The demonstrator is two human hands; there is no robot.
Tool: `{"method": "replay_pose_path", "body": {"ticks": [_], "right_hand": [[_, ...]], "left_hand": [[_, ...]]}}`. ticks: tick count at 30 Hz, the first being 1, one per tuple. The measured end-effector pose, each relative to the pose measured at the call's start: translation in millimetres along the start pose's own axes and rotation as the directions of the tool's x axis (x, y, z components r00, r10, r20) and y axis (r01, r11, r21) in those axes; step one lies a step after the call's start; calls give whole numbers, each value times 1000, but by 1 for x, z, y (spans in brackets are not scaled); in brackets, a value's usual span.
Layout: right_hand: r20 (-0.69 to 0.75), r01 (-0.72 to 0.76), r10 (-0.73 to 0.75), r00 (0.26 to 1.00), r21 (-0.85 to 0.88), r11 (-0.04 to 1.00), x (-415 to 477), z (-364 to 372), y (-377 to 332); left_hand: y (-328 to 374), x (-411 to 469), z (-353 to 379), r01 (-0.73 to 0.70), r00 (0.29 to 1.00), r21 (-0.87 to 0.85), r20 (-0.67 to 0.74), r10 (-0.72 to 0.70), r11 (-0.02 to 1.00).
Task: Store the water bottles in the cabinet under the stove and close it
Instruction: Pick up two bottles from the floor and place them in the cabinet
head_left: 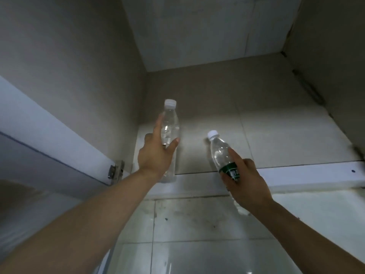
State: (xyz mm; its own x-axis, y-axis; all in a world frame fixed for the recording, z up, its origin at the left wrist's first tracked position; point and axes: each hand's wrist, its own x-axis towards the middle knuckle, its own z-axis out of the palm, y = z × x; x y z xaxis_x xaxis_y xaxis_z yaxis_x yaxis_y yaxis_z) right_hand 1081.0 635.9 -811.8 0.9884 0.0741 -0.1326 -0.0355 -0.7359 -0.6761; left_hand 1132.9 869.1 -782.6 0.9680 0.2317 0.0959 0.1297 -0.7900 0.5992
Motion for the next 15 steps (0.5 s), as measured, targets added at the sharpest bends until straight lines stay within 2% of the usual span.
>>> {"method": "replay_pose_path", "body": {"ticks": [5,11,15], "right_hand": [[-4,8,-8,1000,8,1000,15,9,6],[-16,-12,11,1000,-35,999,29,10,5],[-13,-35,35,999,-20,999,35,11,5]], "left_hand": [[-2,35,3,-54,988,-84,-151,41,995],[-14,56,9,-162,977,-238,-178,121,958],[-18,49,13,-191,969,-247,-204,142,950]]}}
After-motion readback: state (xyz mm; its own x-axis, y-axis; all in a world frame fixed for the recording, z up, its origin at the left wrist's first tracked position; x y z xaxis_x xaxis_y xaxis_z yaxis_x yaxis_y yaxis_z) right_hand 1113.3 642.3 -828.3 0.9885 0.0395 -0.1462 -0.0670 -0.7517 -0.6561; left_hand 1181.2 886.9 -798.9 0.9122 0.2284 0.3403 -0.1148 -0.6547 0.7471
